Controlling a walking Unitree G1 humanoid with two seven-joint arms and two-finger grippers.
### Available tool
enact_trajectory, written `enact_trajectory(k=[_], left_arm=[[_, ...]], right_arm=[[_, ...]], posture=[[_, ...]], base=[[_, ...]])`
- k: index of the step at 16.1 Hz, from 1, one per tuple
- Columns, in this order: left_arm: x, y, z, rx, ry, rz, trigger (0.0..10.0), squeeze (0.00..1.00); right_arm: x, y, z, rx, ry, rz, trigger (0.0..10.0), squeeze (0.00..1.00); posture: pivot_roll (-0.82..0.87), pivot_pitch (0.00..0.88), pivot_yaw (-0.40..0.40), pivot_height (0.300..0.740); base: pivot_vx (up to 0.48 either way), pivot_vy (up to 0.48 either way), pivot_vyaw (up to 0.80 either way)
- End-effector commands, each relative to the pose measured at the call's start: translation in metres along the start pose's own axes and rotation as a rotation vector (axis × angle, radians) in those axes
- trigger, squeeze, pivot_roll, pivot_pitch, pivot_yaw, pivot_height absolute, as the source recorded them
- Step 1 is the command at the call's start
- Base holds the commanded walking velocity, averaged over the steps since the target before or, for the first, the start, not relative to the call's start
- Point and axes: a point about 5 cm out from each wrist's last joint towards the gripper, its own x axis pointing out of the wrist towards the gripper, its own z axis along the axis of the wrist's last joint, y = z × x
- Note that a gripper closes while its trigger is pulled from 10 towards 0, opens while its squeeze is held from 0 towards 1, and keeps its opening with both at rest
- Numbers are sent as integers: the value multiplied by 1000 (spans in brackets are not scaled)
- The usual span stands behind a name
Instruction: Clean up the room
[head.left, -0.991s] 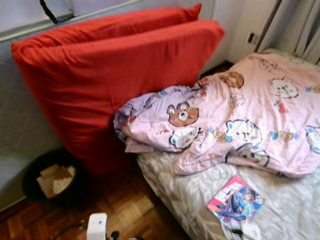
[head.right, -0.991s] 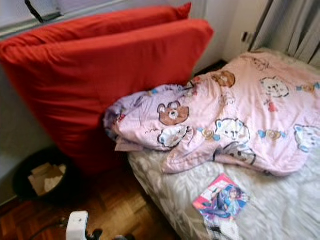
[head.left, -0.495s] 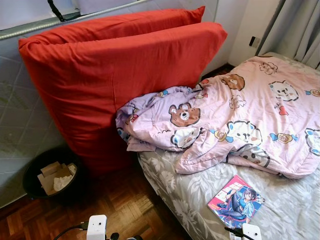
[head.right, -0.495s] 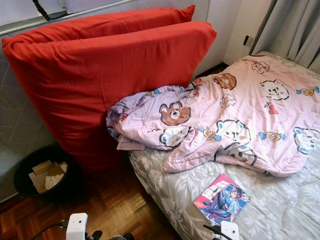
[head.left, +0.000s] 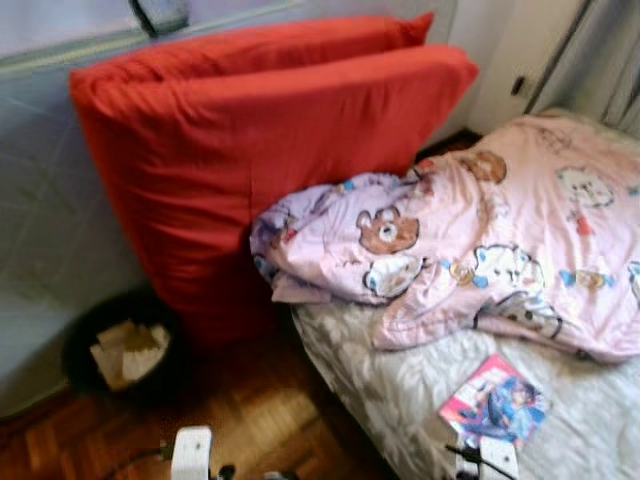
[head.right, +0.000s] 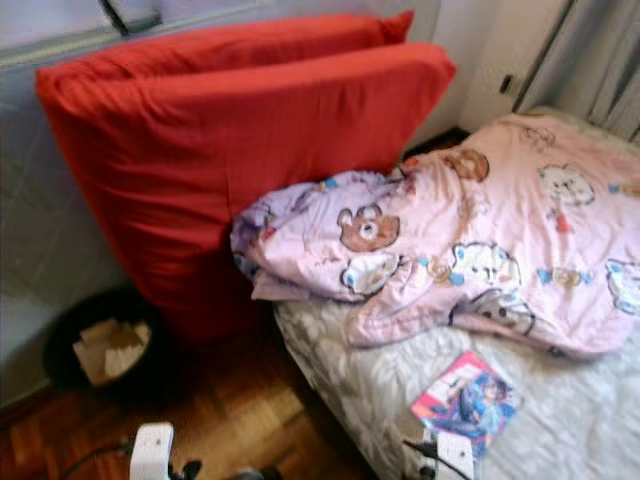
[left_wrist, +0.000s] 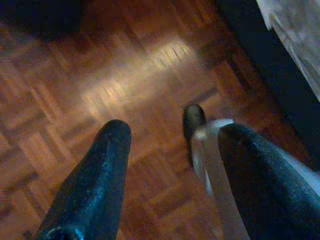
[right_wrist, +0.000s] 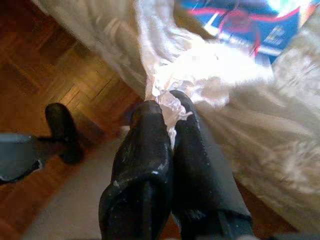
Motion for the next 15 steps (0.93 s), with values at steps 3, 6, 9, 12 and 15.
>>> enact_trajectory(k=[3, 6, 9, 12, 15], left_arm=[[-3, -3, -14, 8, 51, -6, 10000, 0], [-3, -2, -14, 6, 51, -5, 10000, 0], [-3, -3, -15, 7, 53, -7, 10000, 0], [-3, -2, -14, 7, 52, -7, 10000, 0], [-3, -2, -14, 9, 54, -6, 10000, 0]], right_arm=[[-4, -8, -11, 11, 35, -24, 10000, 0], [-4, -8, -11, 9, 37, -24, 10000, 0], [-4, -8, -11, 9, 37, -24, 10000, 0], [-4, -8, -11, 11, 37, -24, 10000, 0], [-4, -8, -11, 13, 35, -23, 10000, 0]], posture=[[13, 133, -7, 740], [13, 135, -8, 740], [12, 135, -8, 740], [13, 137, -8, 740], [15, 138, -7, 740]], base=[[0, 384, 0], [0, 382, 0], [0, 381, 0], [0, 380, 0], [0, 380, 0]])
